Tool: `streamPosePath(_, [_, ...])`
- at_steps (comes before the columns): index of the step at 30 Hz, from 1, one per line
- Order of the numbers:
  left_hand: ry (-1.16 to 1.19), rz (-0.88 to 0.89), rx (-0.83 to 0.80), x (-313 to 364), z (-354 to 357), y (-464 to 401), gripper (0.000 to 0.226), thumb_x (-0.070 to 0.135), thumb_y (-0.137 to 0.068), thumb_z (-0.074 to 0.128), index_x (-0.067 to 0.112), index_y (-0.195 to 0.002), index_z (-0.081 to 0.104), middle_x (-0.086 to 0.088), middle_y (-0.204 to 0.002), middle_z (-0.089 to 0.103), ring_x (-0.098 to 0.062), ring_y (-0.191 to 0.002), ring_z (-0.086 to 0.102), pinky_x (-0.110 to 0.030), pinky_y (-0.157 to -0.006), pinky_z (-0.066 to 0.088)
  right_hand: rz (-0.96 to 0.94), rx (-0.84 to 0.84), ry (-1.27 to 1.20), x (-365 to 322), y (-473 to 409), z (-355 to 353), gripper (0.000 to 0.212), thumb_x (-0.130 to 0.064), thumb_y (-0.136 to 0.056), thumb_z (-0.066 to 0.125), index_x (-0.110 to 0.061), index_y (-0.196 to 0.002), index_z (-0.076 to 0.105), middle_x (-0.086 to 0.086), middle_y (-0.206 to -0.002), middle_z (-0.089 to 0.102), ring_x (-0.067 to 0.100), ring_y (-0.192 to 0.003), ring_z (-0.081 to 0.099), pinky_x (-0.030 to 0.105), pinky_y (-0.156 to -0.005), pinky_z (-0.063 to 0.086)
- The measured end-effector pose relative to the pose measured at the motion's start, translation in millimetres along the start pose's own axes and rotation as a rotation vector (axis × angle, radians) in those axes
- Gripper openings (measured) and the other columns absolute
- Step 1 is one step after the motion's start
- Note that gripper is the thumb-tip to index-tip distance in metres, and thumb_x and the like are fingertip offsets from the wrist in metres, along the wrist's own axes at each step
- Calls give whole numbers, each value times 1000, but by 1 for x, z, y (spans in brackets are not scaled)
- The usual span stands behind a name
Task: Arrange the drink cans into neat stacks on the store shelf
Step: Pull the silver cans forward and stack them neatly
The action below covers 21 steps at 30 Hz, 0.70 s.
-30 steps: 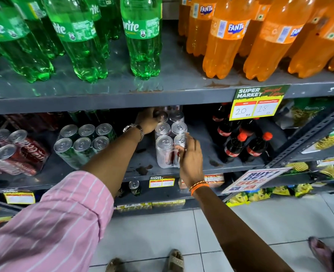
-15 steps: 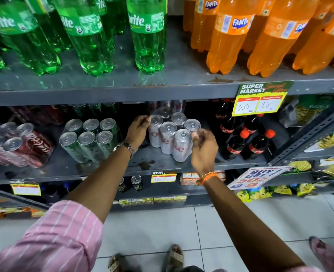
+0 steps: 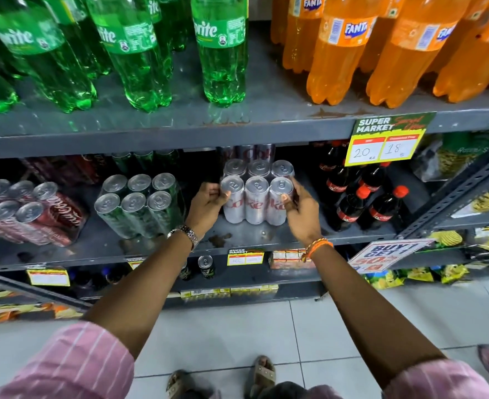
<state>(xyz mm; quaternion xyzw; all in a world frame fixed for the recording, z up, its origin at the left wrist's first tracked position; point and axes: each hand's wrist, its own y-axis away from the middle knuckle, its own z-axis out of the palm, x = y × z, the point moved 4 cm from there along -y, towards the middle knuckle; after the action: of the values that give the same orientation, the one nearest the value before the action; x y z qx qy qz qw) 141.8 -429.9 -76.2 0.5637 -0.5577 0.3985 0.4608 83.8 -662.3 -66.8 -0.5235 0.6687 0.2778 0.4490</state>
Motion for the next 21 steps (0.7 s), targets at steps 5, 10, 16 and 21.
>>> streamPosePath(5, [40,32,56,-9,6,23,29,13,-87,66,-2,-110,56,-5,-99,66,-6,-85,63,-15,-80,51,-25,-107,-89,13,-17,-5,58,2,-91,54,-17,-146,48,9,-142,59,22,-132,55,43,-117,41])
streamPosePath(10, [72,28,22,-15,14,24,24,13,-86,66,12,-105,51,-1,-102,66,-12,-95,64,-29,-89,51,31,-115,-124,20,-23,-7,50,-9,-94,58,-22,-142,50,-6,-126,65,11,-118,61,33,-108,48])
streamPosePath(16, [-64,52,-3,-21,24,18,37,38,-89,60,10,-112,51,-6,-116,67,-21,-107,64,-39,-93,52,134,-181,-90,28,-12,-3,34,-42,-100,49,-18,-123,55,1,-121,67,15,-110,63,43,-107,48])
streamPosePath(21, [13,-18,-20,-29,27,21,40,43,-92,55,13,-119,51,3,-114,64,-15,-106,62,-33,-94,49,113,-230,-17,16,-9,-3,39,-46,-102,42,-18,-126,53,6,-131,64,23,-122,59,39,-107,45])
